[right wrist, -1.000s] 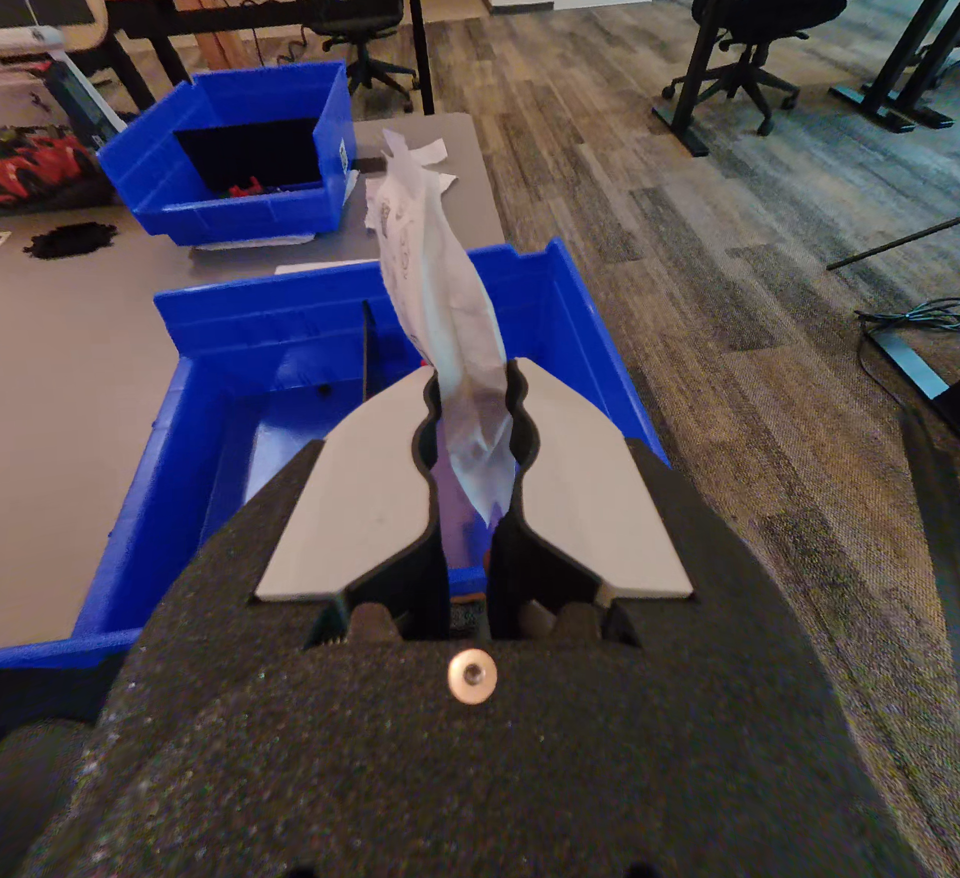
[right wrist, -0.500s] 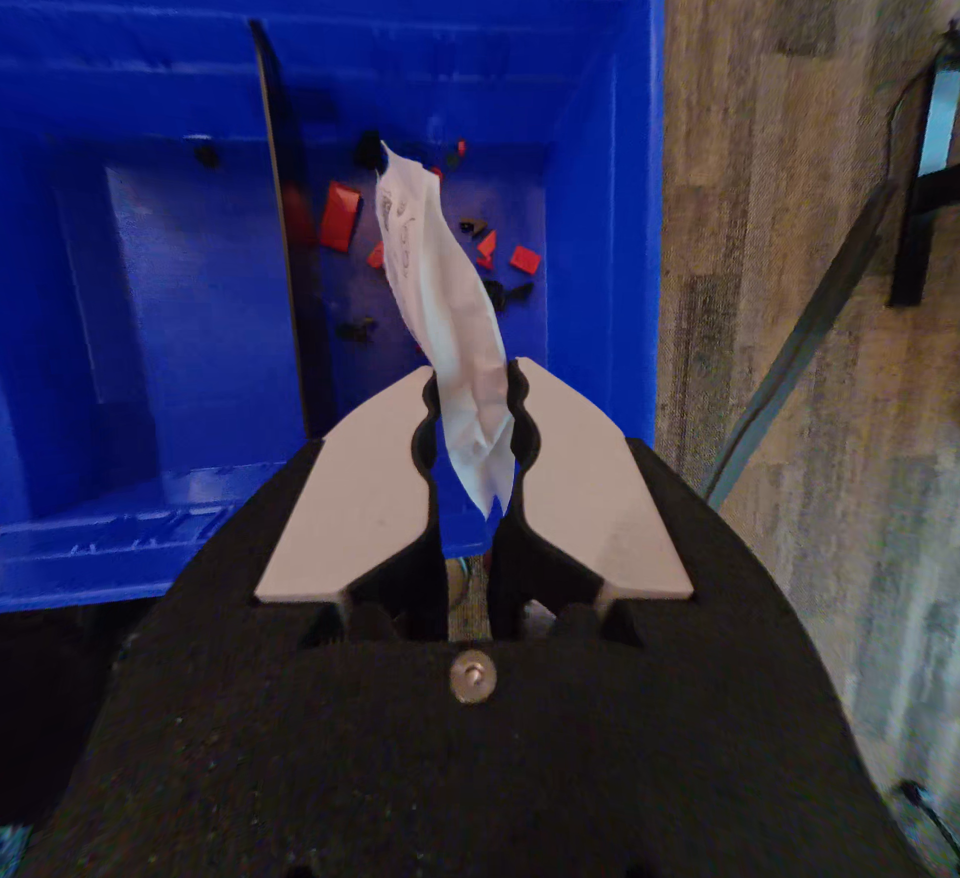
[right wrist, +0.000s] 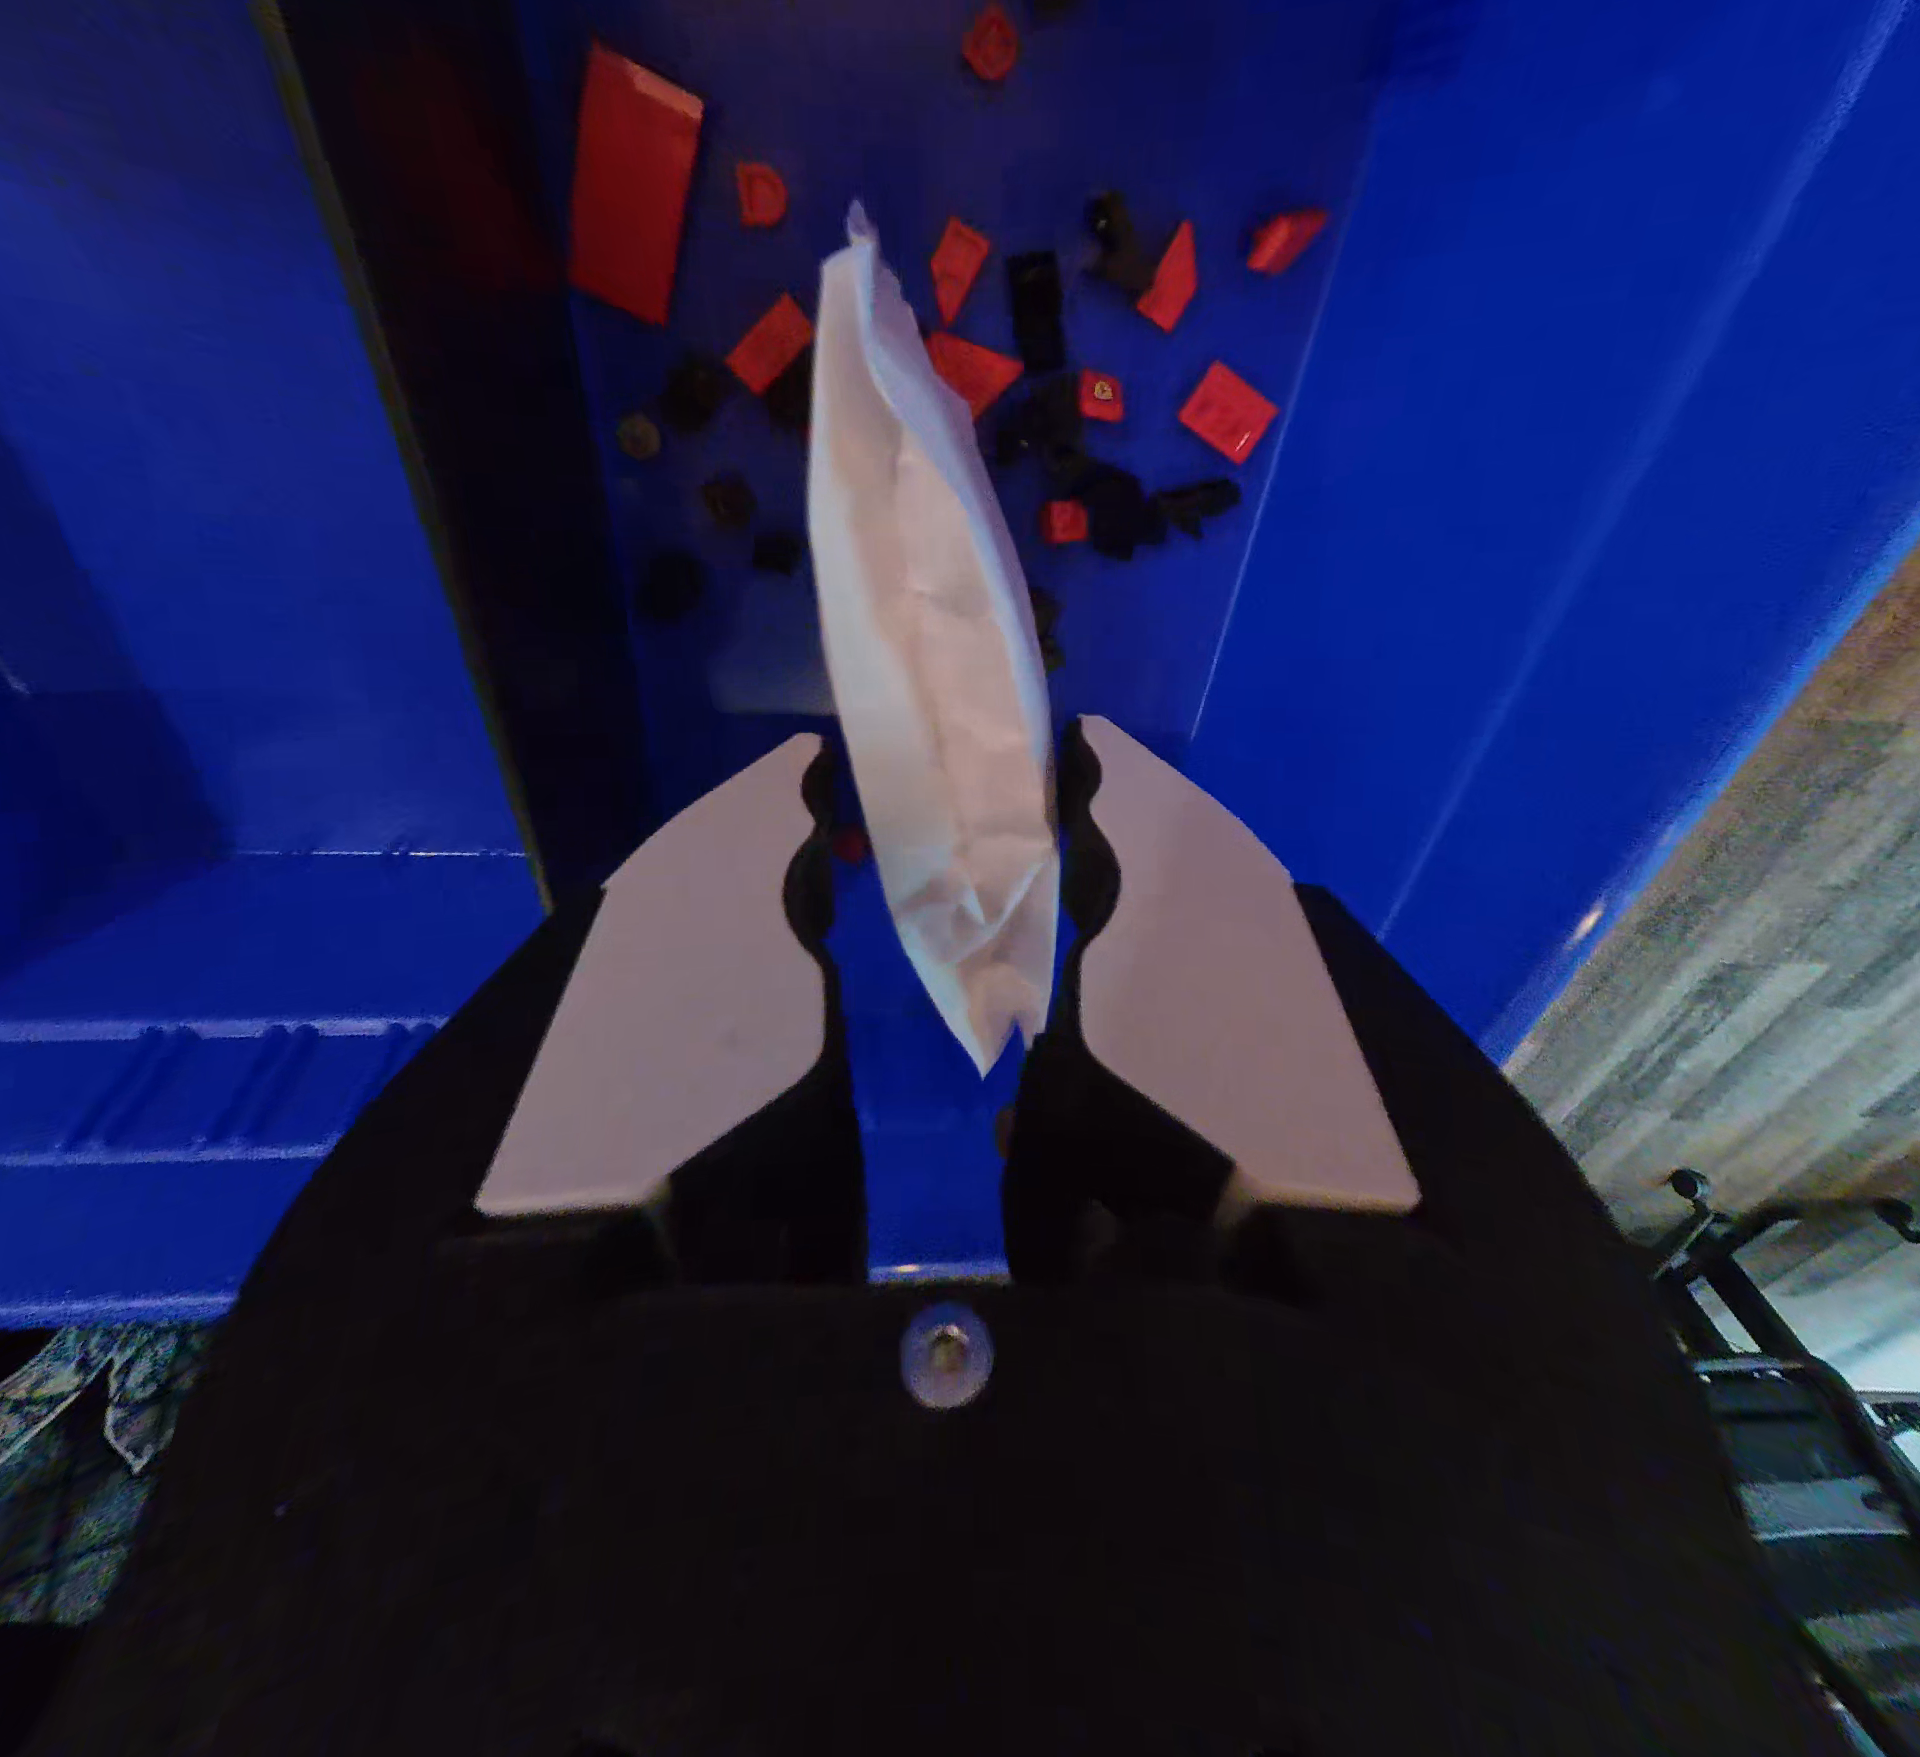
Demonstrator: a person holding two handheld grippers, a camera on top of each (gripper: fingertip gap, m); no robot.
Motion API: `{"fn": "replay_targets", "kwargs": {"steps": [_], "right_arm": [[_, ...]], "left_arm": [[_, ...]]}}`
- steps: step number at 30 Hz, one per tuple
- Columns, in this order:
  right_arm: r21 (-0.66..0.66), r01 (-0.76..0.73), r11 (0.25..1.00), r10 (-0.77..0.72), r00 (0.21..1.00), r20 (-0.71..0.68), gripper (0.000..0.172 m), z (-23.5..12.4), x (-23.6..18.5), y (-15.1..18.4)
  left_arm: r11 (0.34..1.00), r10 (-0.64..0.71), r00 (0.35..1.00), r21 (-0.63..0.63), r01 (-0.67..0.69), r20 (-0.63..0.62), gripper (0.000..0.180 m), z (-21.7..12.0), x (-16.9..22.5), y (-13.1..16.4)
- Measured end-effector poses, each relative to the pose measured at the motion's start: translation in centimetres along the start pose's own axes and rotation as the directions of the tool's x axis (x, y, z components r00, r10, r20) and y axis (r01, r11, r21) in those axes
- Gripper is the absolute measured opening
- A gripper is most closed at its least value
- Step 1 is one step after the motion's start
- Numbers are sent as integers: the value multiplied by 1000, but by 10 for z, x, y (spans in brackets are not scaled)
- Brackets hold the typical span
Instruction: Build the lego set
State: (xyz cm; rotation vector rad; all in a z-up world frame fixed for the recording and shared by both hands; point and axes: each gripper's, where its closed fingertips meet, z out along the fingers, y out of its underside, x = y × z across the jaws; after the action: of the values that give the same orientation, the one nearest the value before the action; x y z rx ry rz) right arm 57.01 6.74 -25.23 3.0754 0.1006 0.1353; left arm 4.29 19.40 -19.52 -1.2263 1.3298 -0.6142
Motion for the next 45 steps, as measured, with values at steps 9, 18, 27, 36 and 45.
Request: {"fn": "replay_targets", "kwargs": {"steps": [9, 18, 27, 36, 45], "right_arm": [[79, 3, 997, -8, 998, 60, 29, -7, 5, -2], [115, -8, 993, 7, 1000, 12, 18, -54, 27, 3], [36, 13, 999, -17, 994, 109, 28, 0, 12, -4], [175, -39, 984, 12, 989, 150, 39, -9, 18, -22], [275, -61, 959, 24, 990, 136, 36, -16, 32, -36]], "left_arm": [[1000, 11, 1000, 1, -11, -22, 22, 8, 3, -2], [999, 40, 998, -26, -41, -43, 22, 10, 7, 0], [998, 56, 997, -32, -58, -57, 22, 16, 15, 1], [999, 40, 998, -33, -42, -54, 22, 14, 12, 5], [999, 39, 997, -33, -41, -60, 22, 12, 12, 6]]}}
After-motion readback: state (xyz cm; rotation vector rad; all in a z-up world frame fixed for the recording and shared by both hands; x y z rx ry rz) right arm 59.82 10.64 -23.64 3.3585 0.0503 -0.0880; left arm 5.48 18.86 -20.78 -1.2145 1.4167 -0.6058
